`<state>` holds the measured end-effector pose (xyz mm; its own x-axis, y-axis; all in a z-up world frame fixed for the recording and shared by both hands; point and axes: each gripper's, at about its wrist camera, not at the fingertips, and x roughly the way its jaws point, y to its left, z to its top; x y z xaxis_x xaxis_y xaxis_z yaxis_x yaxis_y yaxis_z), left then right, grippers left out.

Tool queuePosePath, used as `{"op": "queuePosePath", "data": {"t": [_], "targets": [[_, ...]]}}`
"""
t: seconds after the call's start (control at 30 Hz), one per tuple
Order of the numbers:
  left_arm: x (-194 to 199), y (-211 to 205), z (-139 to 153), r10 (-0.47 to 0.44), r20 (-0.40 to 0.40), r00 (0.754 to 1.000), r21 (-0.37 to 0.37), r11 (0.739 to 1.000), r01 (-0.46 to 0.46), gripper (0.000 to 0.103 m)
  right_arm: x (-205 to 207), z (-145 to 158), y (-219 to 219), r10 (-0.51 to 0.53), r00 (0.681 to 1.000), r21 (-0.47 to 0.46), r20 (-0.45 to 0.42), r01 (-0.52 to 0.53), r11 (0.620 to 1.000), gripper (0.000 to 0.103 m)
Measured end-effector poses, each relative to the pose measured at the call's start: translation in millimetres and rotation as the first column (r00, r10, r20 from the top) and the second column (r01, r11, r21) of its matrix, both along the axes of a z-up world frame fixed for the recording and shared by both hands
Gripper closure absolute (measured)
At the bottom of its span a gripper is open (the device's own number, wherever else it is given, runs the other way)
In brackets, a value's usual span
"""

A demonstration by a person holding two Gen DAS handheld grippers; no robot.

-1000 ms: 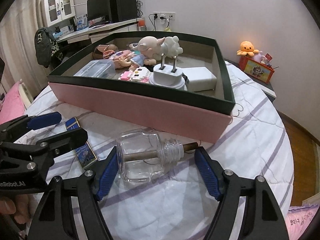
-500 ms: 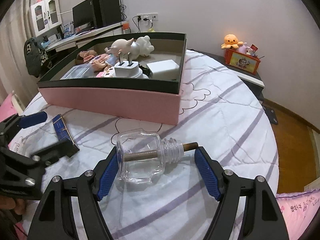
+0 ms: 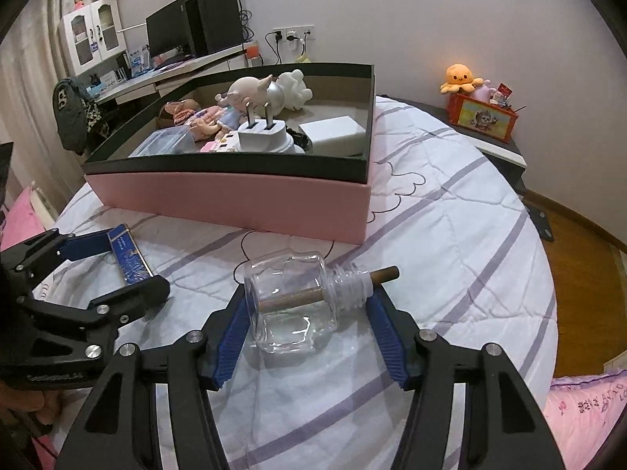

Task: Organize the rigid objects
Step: 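Carry the blue box and glass bottle into the box and open both tools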

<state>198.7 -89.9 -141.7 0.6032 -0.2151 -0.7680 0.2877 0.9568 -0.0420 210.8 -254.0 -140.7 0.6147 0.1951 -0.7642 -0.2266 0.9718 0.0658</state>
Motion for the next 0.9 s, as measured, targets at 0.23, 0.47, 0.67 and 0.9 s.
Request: {"op": "queuePosePath", "data": {"t": [0.23,0.47,0.67,0.9], "targets": [[-3.9,6.5,7.5,0.016,0.021,1.0,-0.018,1.0,-0.015,0.018,-4.8,9.5,2.9,0.017,1.0,0.021,0.022,-0.018,1.0,0.043],[-10.5,14.9,33.6,0.026,0.081,0.996,-0.029,0.999,-0.023,0.018,-14.6,35.0,9.1,0.046,0.997,0.051,0.069,-0.05,0.997,0.043],[-7.4,22.0,68.5,0.044,0.162,0.986,-0.03,0.999,-0.039,0.018,-12.5,73.4,18.3,0.082,0.986,0.06,0.143,-0.092,0.994,0.043],[25.6,31.1,105.2,0.077,0.25,0.965,-0.034,0.997,-0.071,0.018,20.6,115.7,26.5,0.089,0.971,0.062,0.222,-0.106,0.992,0.043]]}}
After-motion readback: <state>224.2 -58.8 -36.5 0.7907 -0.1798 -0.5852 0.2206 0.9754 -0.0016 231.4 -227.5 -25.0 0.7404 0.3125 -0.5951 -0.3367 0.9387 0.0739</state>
